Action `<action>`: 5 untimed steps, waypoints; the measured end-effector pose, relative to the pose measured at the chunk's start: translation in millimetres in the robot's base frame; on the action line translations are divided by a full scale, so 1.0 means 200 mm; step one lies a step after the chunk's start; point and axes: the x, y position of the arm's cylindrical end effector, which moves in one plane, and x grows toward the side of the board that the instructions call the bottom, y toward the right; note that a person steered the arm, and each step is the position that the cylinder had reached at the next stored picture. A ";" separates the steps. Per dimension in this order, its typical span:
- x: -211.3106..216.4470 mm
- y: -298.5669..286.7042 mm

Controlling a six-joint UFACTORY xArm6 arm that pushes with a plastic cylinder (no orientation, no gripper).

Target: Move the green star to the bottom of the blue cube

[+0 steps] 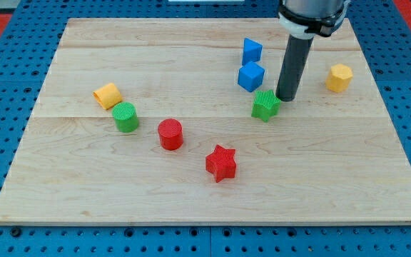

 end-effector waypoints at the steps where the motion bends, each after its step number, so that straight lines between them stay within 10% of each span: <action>1: 0.14 -0.02; 5: 0.03 -0.08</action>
